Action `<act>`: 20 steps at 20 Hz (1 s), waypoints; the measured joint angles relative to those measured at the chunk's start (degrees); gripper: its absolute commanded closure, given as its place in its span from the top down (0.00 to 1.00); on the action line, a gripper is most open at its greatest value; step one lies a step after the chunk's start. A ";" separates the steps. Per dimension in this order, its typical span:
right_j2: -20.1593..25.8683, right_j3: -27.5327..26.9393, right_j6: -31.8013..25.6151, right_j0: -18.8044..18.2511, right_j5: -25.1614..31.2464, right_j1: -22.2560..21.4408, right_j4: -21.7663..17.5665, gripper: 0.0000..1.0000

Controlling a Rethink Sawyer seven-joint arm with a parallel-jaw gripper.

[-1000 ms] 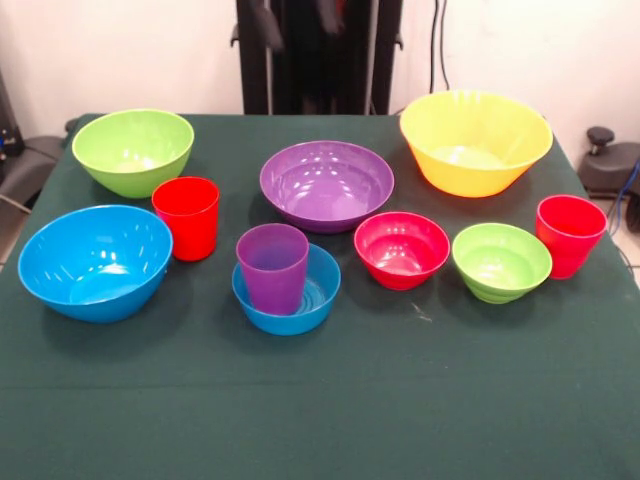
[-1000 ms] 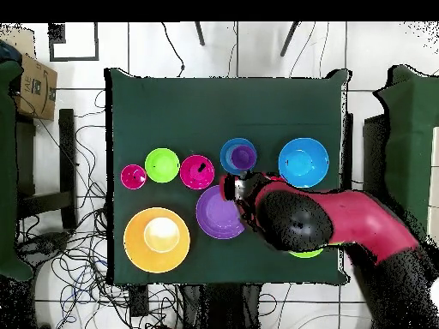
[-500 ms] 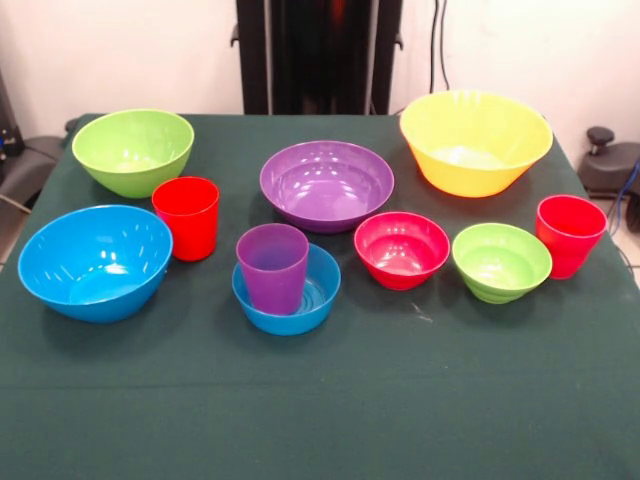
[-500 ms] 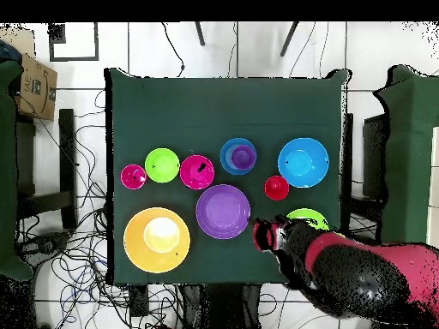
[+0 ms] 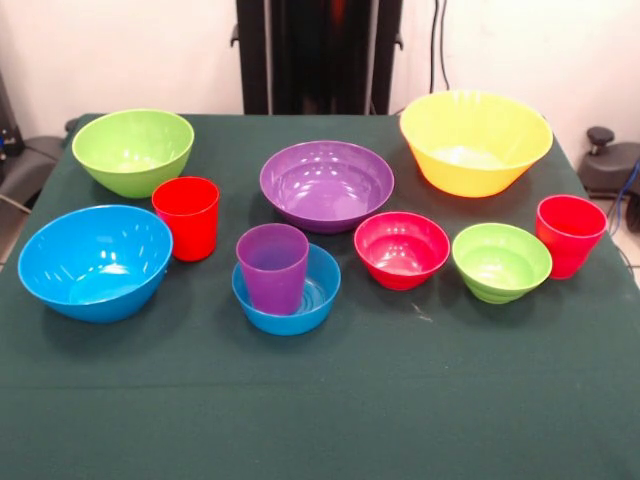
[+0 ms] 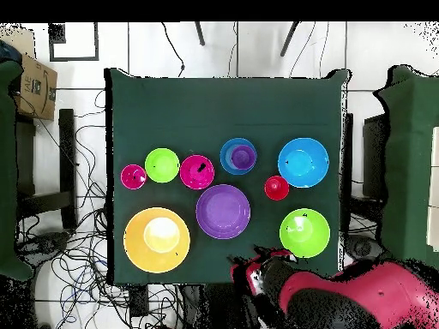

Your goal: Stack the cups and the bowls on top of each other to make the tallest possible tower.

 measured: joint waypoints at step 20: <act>-6.57 6.02 0.00 8.32 -5.94 3.06 -17.94 1.00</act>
